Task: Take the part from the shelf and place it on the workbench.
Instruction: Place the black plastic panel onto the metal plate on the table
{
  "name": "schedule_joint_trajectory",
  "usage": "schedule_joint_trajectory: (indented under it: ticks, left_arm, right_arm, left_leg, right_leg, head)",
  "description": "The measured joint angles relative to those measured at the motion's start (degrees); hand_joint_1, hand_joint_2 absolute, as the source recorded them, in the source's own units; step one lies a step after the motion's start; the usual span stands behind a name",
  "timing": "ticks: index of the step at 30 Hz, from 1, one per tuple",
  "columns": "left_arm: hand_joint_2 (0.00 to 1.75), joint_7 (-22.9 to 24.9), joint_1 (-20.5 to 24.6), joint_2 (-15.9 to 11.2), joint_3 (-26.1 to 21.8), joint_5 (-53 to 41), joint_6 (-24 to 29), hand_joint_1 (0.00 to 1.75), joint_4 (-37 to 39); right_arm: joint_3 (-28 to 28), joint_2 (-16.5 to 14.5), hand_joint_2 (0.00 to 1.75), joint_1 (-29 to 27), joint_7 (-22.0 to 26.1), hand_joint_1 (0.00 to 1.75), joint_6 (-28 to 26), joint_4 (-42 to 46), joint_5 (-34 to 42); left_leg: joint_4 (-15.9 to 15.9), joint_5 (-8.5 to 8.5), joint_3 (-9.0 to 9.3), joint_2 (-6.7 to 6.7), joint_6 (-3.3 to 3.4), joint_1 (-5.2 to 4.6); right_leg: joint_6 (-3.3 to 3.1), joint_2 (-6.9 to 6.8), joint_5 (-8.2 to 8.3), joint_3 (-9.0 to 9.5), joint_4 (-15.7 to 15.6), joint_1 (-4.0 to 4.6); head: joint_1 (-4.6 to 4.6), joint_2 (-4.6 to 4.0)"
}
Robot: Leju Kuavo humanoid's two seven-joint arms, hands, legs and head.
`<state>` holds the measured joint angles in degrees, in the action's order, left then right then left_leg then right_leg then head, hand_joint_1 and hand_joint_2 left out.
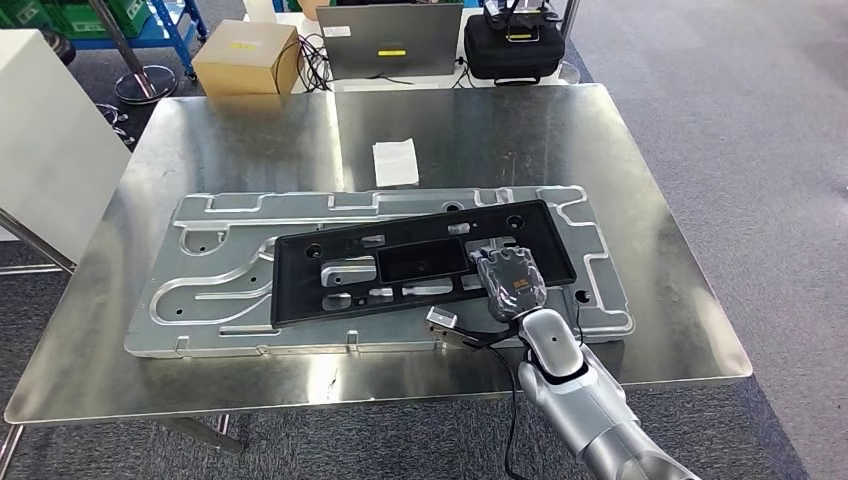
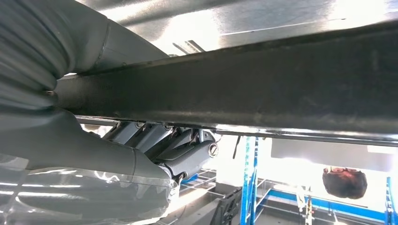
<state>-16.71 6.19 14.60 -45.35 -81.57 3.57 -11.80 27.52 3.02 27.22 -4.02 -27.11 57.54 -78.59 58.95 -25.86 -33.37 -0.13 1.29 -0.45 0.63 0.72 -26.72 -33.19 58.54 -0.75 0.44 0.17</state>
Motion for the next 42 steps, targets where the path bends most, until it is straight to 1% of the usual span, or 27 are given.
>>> schedule_joint_trajectory:
  ticks: [2, 8, 21, 29, 31, 33, 36, 40, 42]
  left_arm:
    - [1.75, -0.2, 0.0, 0.1, 0.0, -0.1, -0.1, 0.00, 0.0]
    - [1.75, -0.7, -0.1, 0.3, 0.0, -0.2, -0.1, 0.00, 0.0]
    - [1.75, -0.2, -0.1, 0.4, 0.7, -0.7, 0.0, 0.00, 0.0]
    - [1.75, -0.3, -0.1, 0.4, 0.9, -0.6, 0.0, 0.00, 0.0]
    - [1.75, -0.4, -0.1, 0.4, 1.0, -0.4, -0.1, 0.00, 0.0]
    - [1.75, -0.7, -0.3, 0.4, 1.0, 0.2, 0.0, 0.00, 0.0]
    - [1.75, -1.3, -0.6, 0.4, 0.9, 1.0, 0.6, 0.00, 0.0]
    - [1.75, -1.7, -0.8, 0.4, 0.8, 1.5, 1.0, 0.00, 0.0]
    - [1.75, -2.0, -0.9, 0.4, 0.7, 2.0, 1.3, 0.00, 0.0]
  right_arm:
    - [0.0, 0.0, 1.75, -0.1, 0.0, 0.00, 0.2, 0.4, 0.0]
    - [0.0, 0.2, 1.75, -0.4, 0.0, 0.00, 0.9, 1.0, 0.1]
    - [-0.4, 0.4, 1.75, -1.0, -0.2, 0.00, 0.9, 2.2, 0.0]
    - [-1.5, 1.5, 1.75, -1.3, 0.4, 0.00, 0.7, 5.6, 2.1]
    - [-2.0, 2.0, 1.75, -1.4, 1.5, 0.00, 0.3, 7.6, 5.1]
    - [-2.8, 2.8, 1.75, -1.8, 3.8, 0.00, -0.1, 11.3, 11.0]
    - [-4.5, 4.8, 1.75, -3.1, 7.7, 0.00, 0.3, 20.8, 21.8]
    - [-6.2, 6.8, 1.75, -4.7, 10.6, 0.00, 0.6, 31.1, 28.5]
    - [-6.8, 7.9, 1.75, -6.6, 14.4, 0.00, -0.8, 36.3, 36.0]
  left_leg:
    - [0.0, 0.00, -0.01, 0.00, 0.00, 0.00]
    - [0.0, 0.00, -0.01, -0.01, 0.00, 0.00]
    - [0.0, 0.00, 0.03, 0.00, 0.00, 0.00]
    - [0.0, 0.00, 0.01, -0.01, 0.00, 0.00]
    - [0.0, 0.00, -0.01, -0.01, 0.01, -0.01]
    - [0.0, 0.00, -0.02, -0.03, 0.01, -0.01]
    - [0.0, -0.01, -0.08, -0.14, 0.01, -0.01]
    - [0.0, -0.06, -0.08, -0.17, 0.00, -0.01]
    - [0.0, -0.06, -0.10, -0.19, 0.01, -0.01]
  right_leg:
    - [0.00, 0.00, 0.00, -0.01, 0.0, 0.00]
    - [0.01, 0.00, -0.01, -0.02, 0.0, 0.00]
    - [0.01, 0.00, -0.01, 0.02, 0.0, 0.00]
    - [0.01, 0.00, -0.01, 0.00, 0.0, -0.01]
    - [0.01, -0.01, -0.01, -0.01, 0.0, -0.01]
    - [0.01, -0.03, -0.01, -0.03, 0.0, -0.01]
    - [0.03, -0.14, -0.03, -0.05, 0.0, -0.01]
    - [0.04, -0.14, -0.05, -0.05, 0.0, -0.01]
    - [0.06, -0.18, -0.07, -0.07, -0.1, -0.01]
  head:
    - [0.00, 0.00]
    - [0.00, -0.01]
    - [0.00, 0.00]
    - [0.00, -0.01]
    - [-0.01, -0.01]
    - [-0.01, 0.00]
    - [-0.01, 0.00]
    - [-0.01, 0.00]
    - [-0.01, 0.00]
